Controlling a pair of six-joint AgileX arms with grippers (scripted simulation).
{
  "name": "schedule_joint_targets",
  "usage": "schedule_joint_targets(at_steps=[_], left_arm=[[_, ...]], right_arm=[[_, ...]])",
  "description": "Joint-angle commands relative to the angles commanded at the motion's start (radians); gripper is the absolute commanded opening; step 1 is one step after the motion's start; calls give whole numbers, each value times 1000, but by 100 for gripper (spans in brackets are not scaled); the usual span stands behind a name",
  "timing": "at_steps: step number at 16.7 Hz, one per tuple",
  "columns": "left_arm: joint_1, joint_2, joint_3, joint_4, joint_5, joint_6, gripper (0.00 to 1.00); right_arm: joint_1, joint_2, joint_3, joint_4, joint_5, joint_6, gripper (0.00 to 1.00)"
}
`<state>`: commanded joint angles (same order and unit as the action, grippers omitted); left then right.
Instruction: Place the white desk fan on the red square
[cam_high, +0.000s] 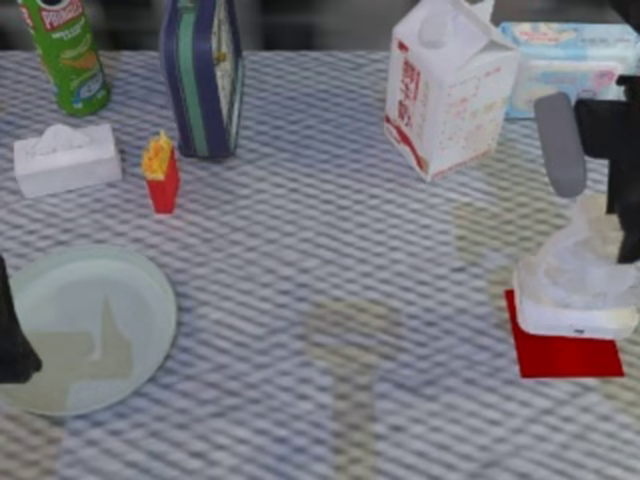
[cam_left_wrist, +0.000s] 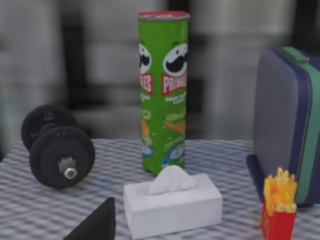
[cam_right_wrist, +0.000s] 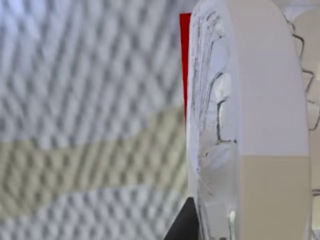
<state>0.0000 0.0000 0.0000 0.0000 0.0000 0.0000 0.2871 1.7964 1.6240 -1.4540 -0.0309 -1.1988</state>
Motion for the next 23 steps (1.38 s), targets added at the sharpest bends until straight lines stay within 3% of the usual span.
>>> schedule_joint_targets(at_steps=[4,10,19,23], left_arm=[[0,0,0,0,0,0,100],[0,0,0,0,0,0,100],[0,0,0,0,0,0,100],[0,0,0,0,0,0,100]], right_arm=[[-17,-23,-37,31,20,-101,0],[-11,-20,-38,33,18,-98,0],[-16,-16,-166,168,20,-99,0],[-16,-16,-166,168,20,-99,30]])
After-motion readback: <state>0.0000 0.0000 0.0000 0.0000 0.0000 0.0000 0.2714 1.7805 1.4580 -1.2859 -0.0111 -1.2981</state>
